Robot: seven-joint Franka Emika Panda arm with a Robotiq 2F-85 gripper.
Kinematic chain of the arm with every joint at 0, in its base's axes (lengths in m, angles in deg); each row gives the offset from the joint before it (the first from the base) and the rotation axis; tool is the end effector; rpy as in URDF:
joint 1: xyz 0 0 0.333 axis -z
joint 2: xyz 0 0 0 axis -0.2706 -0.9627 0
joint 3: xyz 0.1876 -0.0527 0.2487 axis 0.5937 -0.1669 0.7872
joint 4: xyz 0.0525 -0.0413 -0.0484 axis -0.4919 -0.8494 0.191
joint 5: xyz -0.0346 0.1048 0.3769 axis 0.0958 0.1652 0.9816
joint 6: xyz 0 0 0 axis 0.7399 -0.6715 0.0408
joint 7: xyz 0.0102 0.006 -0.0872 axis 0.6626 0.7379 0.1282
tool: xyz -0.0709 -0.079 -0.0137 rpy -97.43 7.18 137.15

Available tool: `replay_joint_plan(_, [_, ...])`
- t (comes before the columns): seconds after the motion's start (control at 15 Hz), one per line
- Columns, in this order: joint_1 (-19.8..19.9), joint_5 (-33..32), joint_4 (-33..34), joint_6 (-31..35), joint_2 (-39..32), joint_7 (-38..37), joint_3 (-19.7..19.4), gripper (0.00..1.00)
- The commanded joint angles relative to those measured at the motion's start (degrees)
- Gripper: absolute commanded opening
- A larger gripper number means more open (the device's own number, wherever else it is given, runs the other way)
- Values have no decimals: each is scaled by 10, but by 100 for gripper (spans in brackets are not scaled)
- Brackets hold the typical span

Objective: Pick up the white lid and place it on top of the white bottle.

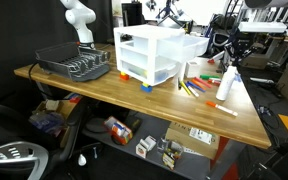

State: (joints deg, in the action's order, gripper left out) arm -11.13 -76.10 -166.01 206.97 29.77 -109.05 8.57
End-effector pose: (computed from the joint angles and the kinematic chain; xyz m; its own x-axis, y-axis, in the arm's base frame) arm 0.5145 -0.1282 0.2958 0.7763 -0.6293 -0.0361 -0.6290 -0.7771 0.0225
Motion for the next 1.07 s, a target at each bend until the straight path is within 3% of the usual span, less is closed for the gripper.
replay_joint_plan(0.0, [6,10,-14,8,-5,5,4,0])
replay_joint_plan(0.87, [15,60,-33,30,0,15,1,0])
replay_joint_plan(0.93, [15,62,-33,29,1,16,1,26])
replay_joint_plan(1.0, [15,62,-33,29,3,15,1,27])
